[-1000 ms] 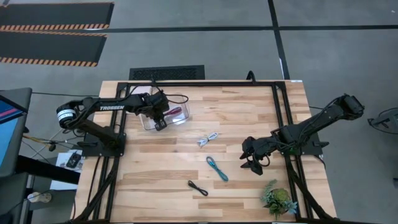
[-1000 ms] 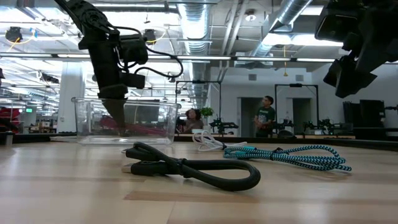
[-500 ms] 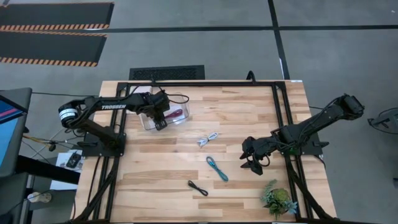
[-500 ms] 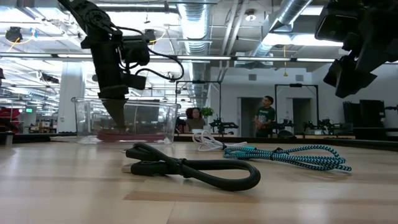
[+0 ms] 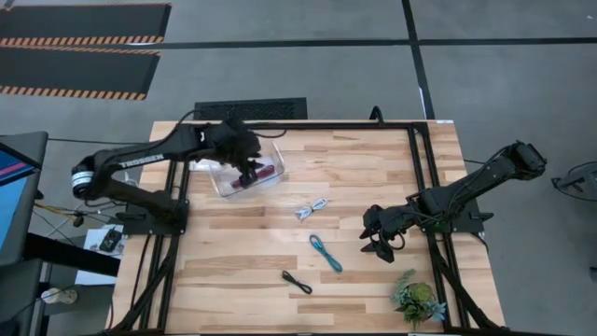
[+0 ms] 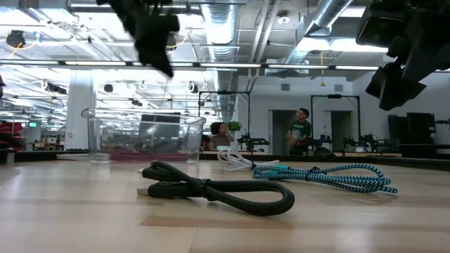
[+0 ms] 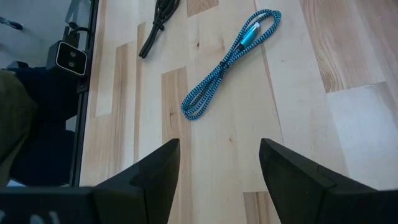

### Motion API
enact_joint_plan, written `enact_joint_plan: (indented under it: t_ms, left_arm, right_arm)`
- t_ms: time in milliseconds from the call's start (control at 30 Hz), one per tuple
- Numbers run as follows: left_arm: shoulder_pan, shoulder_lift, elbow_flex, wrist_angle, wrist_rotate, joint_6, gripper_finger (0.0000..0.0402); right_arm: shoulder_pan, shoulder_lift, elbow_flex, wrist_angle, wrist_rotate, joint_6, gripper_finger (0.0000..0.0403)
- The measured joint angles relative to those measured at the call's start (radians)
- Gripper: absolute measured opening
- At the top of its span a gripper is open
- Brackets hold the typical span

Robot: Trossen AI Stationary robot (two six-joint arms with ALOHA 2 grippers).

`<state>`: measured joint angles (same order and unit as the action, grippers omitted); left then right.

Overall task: Pick and place USB-C Cables
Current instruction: Put the white usb cables into the bin

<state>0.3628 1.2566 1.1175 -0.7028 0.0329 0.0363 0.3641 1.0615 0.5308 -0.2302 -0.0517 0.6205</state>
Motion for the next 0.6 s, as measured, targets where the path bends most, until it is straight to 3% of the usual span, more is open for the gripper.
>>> enact_joint_plan:
  t_ms: [167,367,467,600]
  left_arm:
    - [-0.165,0.017,0.024,0.149,-0.021,-0.034,0.0145]
    - [-0.367,0.126,0.026,0.294,-0.242,-0.077,0.0145]
    - [-0.426,0.202,0.026,0.378,-0.308,-0.089,0.0145]
    - [-0.46,0.31,0.026,0.497,-0.319,-0.103,0.0145]
  right_arm:
    - [0.0,0.0,0.0,0.0,0.0,0.0,0.0244]
    - [0.0,0.0,0.0,0.0,0.0,0.0,0.0244]
    - [0.0,0.0,0.0,0.0,0.0,0.0,0.0244]
    - [0.0,0.0,0.0,0.0,0.0,0.007,0.0244]
